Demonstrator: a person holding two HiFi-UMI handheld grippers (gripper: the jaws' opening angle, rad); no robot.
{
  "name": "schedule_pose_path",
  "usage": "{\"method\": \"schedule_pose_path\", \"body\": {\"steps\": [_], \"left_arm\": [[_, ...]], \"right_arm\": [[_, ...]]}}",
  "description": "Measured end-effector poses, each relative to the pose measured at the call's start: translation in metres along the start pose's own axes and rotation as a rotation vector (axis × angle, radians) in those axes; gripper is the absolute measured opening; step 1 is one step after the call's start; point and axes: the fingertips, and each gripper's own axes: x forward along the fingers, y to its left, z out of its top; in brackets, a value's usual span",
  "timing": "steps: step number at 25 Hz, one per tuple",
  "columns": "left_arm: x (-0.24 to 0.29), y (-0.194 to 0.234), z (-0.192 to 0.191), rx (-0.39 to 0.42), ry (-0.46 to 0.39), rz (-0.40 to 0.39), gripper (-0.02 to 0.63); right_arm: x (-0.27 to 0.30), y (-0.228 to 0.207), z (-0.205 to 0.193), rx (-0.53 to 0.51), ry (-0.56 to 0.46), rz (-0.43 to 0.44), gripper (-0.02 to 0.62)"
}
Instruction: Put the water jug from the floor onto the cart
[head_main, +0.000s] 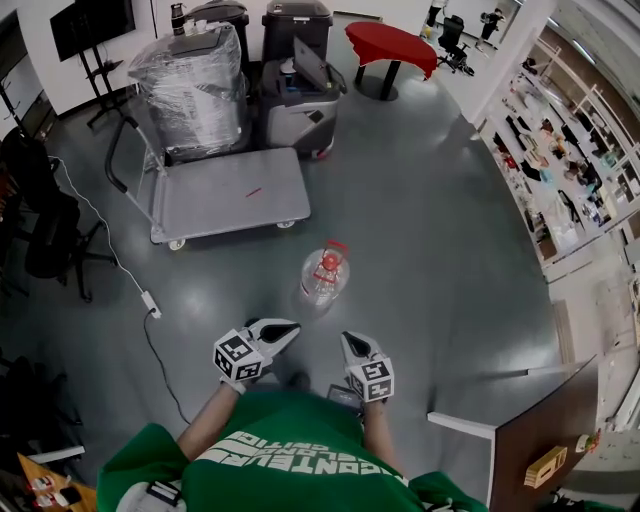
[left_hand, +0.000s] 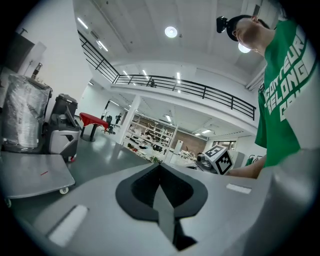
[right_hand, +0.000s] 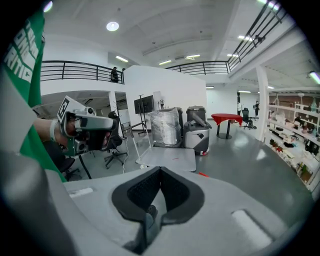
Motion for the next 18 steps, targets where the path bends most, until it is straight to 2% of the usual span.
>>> {"method": "schedule_pose_path", "body": {"steps": [6, 10, 18], "left_arm": [[0.021, 0.036, 0.023, 0.006, -0.006, -0.055, 0.011], [0.019, 0.076, 0.043, 0.007, -0.009, -0.067, 0.012], [0.003, 0.181, 0.095, 0.021, -0.050, -0.022, 0.011]], "right_arm": [[0.030, -0.022, 0.015, 0.023, 0.027, -0.037, -0.006], [0.067, -0.029, 0.043, 0.019, 0.029, -0.047, -0.006], [0.153, -0.031, 0.105, -0.041, 0.044, -0.017, -0.006]]}}
